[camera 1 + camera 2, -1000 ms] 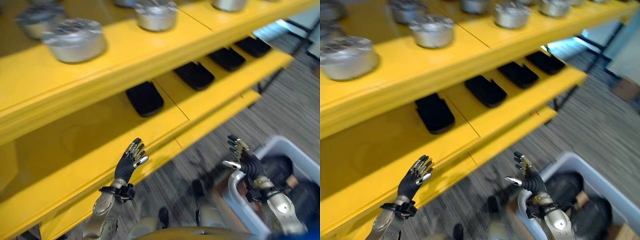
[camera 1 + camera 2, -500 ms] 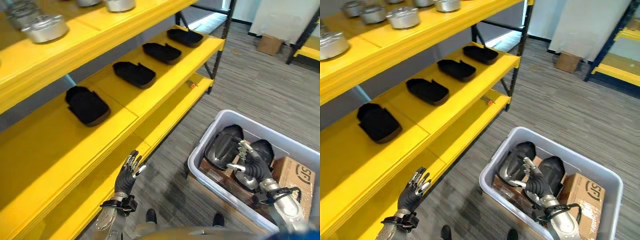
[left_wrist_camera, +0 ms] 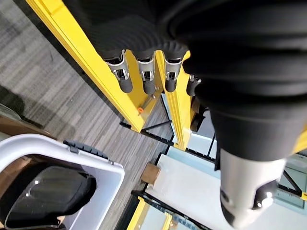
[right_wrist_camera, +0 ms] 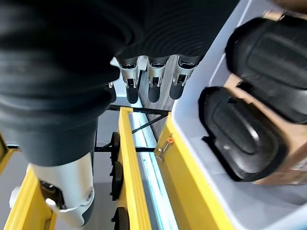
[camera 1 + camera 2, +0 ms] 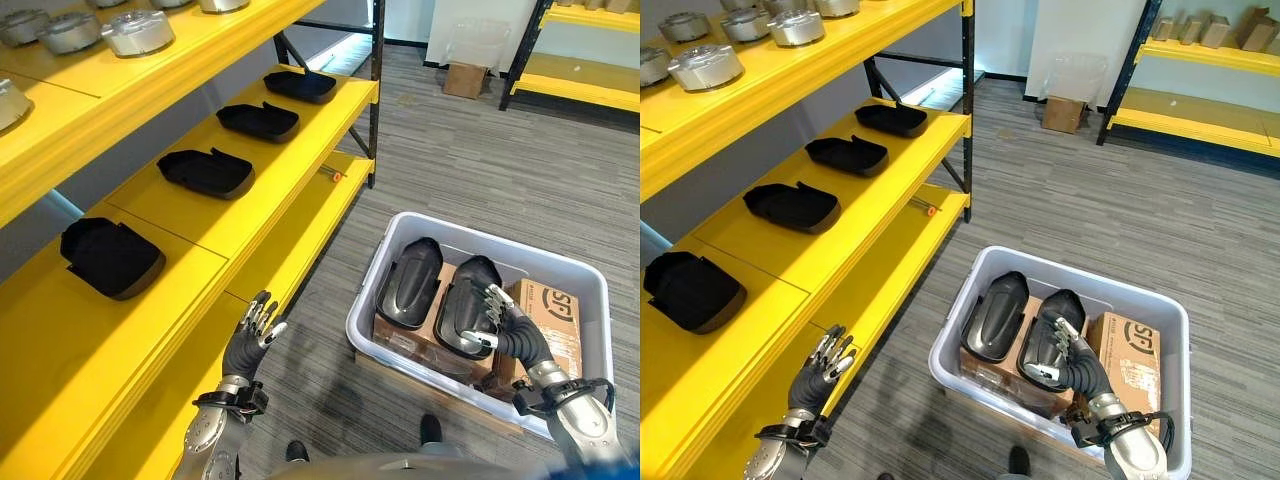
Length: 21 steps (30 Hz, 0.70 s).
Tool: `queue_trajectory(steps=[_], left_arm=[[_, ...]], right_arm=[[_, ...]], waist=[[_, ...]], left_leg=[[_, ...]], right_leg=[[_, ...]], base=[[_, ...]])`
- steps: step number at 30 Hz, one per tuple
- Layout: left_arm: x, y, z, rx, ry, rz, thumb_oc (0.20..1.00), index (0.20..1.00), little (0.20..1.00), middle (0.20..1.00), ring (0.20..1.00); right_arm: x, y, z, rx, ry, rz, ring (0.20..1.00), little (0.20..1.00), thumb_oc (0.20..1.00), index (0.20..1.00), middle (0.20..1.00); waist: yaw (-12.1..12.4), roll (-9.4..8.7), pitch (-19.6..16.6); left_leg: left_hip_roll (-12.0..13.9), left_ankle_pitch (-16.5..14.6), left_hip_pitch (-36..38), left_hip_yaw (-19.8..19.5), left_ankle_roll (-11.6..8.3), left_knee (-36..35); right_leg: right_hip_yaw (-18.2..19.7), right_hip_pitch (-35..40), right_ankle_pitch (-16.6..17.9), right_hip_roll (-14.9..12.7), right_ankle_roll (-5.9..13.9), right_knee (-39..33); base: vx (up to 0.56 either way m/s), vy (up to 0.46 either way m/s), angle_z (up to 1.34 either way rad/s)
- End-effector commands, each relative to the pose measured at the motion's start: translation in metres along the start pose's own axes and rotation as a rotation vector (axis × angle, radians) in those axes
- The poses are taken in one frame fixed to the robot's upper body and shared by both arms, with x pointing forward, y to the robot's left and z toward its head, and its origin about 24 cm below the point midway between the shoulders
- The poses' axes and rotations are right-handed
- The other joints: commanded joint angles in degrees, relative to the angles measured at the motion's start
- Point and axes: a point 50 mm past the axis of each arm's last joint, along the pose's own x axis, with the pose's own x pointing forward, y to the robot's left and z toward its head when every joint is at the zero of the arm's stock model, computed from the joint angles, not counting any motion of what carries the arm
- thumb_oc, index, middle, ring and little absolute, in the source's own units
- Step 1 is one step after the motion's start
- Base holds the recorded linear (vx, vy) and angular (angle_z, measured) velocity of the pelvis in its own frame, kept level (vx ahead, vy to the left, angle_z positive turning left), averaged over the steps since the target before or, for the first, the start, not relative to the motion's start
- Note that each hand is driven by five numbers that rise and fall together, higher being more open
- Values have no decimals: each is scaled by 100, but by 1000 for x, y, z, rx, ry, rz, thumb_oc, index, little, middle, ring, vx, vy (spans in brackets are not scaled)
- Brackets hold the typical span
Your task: Move parts from the plastic box to the shelf.
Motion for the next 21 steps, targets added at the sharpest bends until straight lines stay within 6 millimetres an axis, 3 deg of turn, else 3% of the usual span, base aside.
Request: queue_trajectory(steps=[1,3,4,6,8,9,10,11,12,16,17,20,21], left_arm=[[10,0,17,22,-75,-36,1000,1000,1000,1000,1000],[9,0,17,11,-75,-39,1000,1000,1000,1000,1000],[9,-2,17,7,-78,-40,1000,1000,1000,1000,1000],[10,-5,17,6,-73,-55,1000,1000,1000,1000,1000],[12,-8,16,6,-72,-64,1000,1000,1000,1000,1000],[13,-9,16,15,-76,-67,1000,1000,1000,1000,1000],[13,-10,16,16,-76,-67,1000,1000,1000,1000,1000],[15,-12,15,18,-76,-75,1000,1000,1000,1000,1000],[14,-11,15,8,-81,-73,1000,1000,1000,1000,1000],[18,-16,18,-3,-99,-94,1000,1000,1000,1000,1000],[17,-17,21,-1,-107,-109,1000,1000,1000,1000,1000],[20,-14,30,26,-142,-98,1000,1000,1000,1000,1000],[20,-14,31,27,-142,-98,1000,1000,1000,1000,1000]], right_arm=[[8,-18,36,-43,-186,-38,1000,1000,1000,1000,1000],[8,-21,38,-58,-192,-40,1000,1000,1000,1000,1000],[8,-22,39,-61,-198,-48,1000,1000,1000,1000,1000],[12,-22,42,-50,-216,-56,1000,1000,1000,1000,1000],[17,-22,46,-65,-239,-54,1000,1000,1000,1000,1000],[18,-22,48,-67,-252,-63,1000,1000,1000,1000,1000],[18,-22,48,-68,-253,-64,1000,1000,1000,1000,1000],[20,-22,48,-68,-254,-63,1000,1000,1000,1000,1000],[22,-18,48,-56,-253,-49,1000,1000,1000,1000,1000],[24,-12,44,-26,-243,-23,1000,1000,1000,1000,1000],[27,-9,45,-33,-243,-1,1000,1000,1000,1000,1000],[33,0,42,-1,-236,15,1000,1000,1000,1000,1000],[33,0,42,-1,-236,15,1000,1000,1000,1000,1000]], waist=[[81,-91,318],[174,-187,477],[212,-232,482],[312,-234,482],[404,-164,509],[490,-90,557],[495,-102,569],[532,-67,586],[525,-49,594],[433,7,551],[407,7,554],[366,-125,494],[379,-132,487]], left_leg=[[468,766,-599,-750,-75,2162],[195,981,-973,-1279,-28,2852],[92,973,-1165,-1403,-3,2792],[50,821,-1469,-1593,72,2245],[127,947,-1446,-1788,72,1074],[122,1173,-1638,-2048,-5,617],[116,1229,-1554,-2029,-15,496],[29,1134,-1493,-2355,-80,387],[-40,849,-1311,-2442,17,354],[-117,691,-1136,-2017,-25,326],[-276,489,-1053,-1883,81,347],[-392,224,-988,-1276,201,467],[-396,216,-994,-1261,204,476]], right_leg=[[133,-209,-410,147,-423,1162],[240,-179,-436,206,-552,1144],[272,-184,-496,205,-552,1099],[381,-90,-592,210,-481,1052],[534,-57,-638,250,-387,1041],[646,-32,-662,285,-325,1065],[650,-24,-700,272,-328,1098],[810,10,-740,264,-270,1111],[924,26,-815,249,-252,1173],[964,9,-675,81,-152,1056],[1083,-45,-533,-119,-39,968],[1410,-274,-202,-447,206,704],[1425,-285,-200,-452,211,701]], base=[[-53,-322,-22],[-43,-205,-18],[12,-69,-37],[127,55,-47],[215,194,-53],[156,158,-63],[150,160,-16],[79,89,-2],[78,159,-29],[56,183,-99],[22,238,-96],[24,241,-92],[23,100,-76]])
